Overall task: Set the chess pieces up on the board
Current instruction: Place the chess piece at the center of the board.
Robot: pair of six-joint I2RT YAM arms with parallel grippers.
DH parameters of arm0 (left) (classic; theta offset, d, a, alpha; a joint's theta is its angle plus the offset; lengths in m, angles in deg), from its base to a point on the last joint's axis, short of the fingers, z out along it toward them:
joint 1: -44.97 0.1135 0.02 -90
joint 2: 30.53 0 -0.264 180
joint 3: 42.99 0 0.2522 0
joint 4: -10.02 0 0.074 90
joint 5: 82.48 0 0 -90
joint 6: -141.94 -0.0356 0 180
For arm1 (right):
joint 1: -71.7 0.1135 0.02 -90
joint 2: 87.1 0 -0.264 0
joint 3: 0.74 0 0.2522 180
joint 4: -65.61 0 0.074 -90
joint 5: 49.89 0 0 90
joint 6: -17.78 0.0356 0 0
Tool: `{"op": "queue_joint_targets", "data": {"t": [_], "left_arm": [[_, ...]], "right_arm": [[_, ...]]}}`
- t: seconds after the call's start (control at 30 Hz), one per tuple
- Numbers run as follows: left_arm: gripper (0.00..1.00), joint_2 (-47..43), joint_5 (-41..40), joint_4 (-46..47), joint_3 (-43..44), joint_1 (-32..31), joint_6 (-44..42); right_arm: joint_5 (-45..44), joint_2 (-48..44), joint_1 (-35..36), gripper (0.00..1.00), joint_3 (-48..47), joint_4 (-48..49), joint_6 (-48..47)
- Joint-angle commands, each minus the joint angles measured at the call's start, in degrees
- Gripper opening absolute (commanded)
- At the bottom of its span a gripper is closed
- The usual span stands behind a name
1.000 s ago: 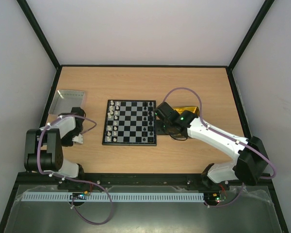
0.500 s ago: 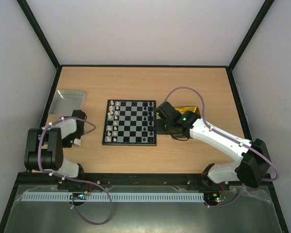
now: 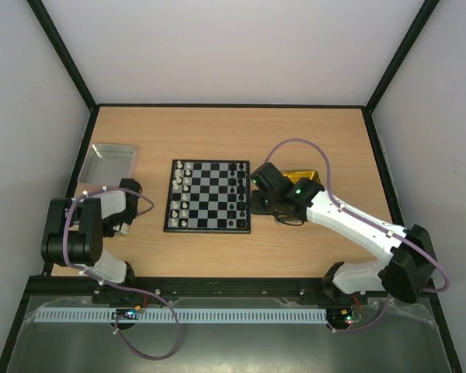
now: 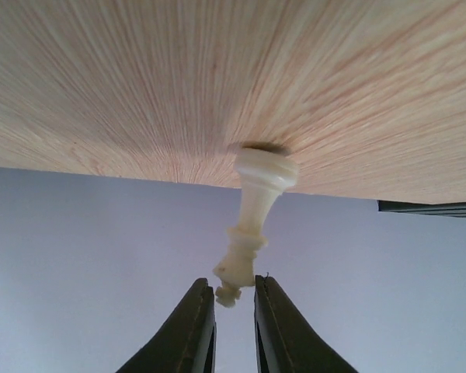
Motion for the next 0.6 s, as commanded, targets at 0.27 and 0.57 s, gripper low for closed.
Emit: {"op": "queue_joint_targets", "data": {"t": [0.27, 0.57], "left_arm": [[0.31, 2.2, -3.5, -2.4, 1.2, -1.6, 5.0], [0.41, -2.5, 7.0, -14.5, 19.9, -3.3, 10.1]], "right_arm": [[-1.2, -2.3, -0.5, 0.29, 1.6, -1.1, 0.5], [-1.9, -2.3, -0.5, 0.29, 0.9, -1.3, 0.2]]}}
